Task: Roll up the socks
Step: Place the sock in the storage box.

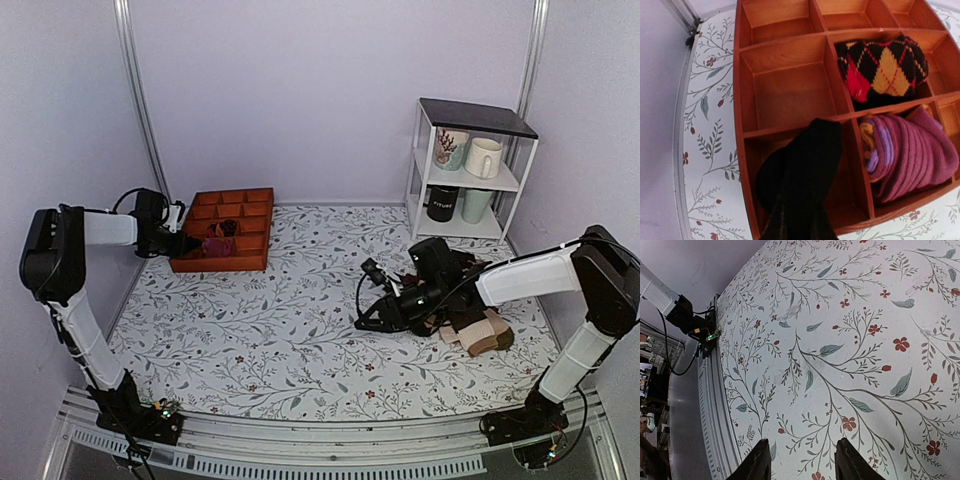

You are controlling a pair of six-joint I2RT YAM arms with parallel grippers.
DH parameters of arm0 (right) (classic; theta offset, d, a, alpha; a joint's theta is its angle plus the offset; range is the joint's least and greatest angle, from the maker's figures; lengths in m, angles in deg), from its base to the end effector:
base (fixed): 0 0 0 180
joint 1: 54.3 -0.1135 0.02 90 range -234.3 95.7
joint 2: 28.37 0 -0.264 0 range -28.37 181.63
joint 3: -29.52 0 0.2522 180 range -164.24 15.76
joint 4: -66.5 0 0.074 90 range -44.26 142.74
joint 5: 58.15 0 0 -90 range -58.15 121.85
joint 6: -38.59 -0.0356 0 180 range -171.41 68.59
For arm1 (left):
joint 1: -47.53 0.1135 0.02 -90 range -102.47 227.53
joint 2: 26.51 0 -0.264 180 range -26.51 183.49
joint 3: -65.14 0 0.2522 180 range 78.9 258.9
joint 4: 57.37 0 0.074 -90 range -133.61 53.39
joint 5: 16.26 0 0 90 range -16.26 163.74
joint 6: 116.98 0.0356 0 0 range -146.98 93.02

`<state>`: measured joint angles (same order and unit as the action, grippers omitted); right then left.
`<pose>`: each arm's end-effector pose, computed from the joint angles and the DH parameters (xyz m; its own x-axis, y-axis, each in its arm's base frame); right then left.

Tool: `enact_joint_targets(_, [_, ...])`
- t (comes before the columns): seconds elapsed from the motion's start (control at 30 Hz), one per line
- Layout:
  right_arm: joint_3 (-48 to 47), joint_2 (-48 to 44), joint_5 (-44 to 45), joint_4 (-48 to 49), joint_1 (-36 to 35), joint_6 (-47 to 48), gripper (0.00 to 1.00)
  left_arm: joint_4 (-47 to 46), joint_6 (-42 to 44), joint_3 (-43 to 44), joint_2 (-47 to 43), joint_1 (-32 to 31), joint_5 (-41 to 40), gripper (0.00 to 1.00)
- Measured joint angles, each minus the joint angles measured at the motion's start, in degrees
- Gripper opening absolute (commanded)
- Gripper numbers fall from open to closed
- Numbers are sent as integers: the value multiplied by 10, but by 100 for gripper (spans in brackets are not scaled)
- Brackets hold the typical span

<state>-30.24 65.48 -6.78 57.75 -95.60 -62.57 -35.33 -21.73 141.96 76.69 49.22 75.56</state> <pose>0.2267 0.2287 0.1663 -0.6675 -0.3852 -0.6372 -0.7444 0.3662 0.5584 0.3788 0.0100 0.1765 -0.7453 0.0695 -0.6631 0.0600 0.9975 0.0371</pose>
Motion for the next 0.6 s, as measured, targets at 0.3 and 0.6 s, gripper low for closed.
enact_joint_targets(0.3, [0, 21, -12, 6, 3, 0, 45, 109, 19, 114, 91, 2, 0, 0])
enact_joint_targets(0.6, [0, 39, -23, 6, 6, 0, 45, 196, 33, 182, 136, -1, -24, 0])
